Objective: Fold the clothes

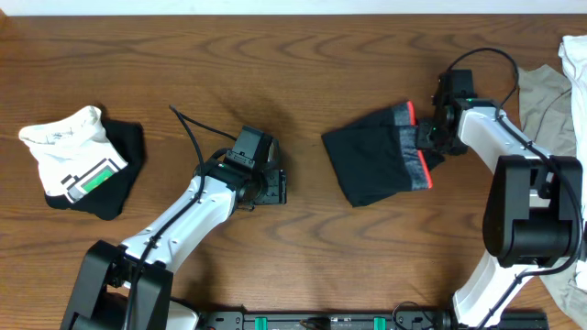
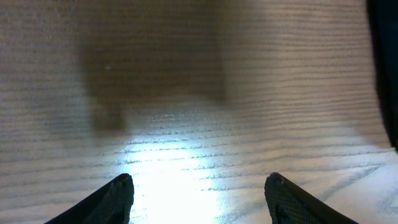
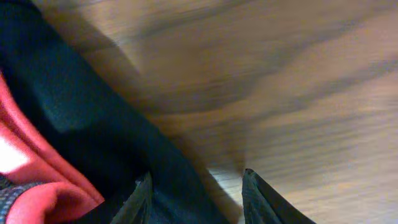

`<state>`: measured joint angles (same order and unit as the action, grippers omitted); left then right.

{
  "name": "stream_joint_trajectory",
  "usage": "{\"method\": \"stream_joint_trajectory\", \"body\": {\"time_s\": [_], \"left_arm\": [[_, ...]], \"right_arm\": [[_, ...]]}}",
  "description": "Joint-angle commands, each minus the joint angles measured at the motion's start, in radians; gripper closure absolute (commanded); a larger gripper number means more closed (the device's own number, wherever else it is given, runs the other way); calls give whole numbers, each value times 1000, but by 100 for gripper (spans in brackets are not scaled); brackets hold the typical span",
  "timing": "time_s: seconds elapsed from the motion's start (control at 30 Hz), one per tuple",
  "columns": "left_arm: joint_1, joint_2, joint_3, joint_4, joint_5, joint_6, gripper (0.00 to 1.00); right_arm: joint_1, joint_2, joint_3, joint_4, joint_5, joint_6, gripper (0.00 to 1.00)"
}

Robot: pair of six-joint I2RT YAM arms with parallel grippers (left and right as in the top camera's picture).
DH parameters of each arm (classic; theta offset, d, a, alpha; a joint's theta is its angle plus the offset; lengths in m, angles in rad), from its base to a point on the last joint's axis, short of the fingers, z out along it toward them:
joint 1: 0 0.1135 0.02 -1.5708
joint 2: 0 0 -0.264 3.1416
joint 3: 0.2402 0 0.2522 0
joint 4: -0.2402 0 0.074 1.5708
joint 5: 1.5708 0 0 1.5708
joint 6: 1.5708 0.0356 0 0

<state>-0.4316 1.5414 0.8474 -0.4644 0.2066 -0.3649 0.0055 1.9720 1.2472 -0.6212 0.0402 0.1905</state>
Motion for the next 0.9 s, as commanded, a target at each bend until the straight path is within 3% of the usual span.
{"method": "stream_joint_trajectory", "body": {"time_s": [0.0,0.4,0.6,0.73,0.87], "left_arm": [[6,-4,6,-6,0,12,30],[82,-4,6,-74,-51,24,30],[128,-14,7,-69,-50,26,30],[129,-18,8,-48,-51,58,30],[129,-33,8,66,-50,58,30]], "right_arm": [[57,33,-4,-45,-159,-59,56],[245,32,-4,-191,-164,-57,58],[254,10,-1,-181,-124,-29,58],[237,-75,3,-183,-118,-30,59],[243,-217,3,-189,-124,-43,59]]}}
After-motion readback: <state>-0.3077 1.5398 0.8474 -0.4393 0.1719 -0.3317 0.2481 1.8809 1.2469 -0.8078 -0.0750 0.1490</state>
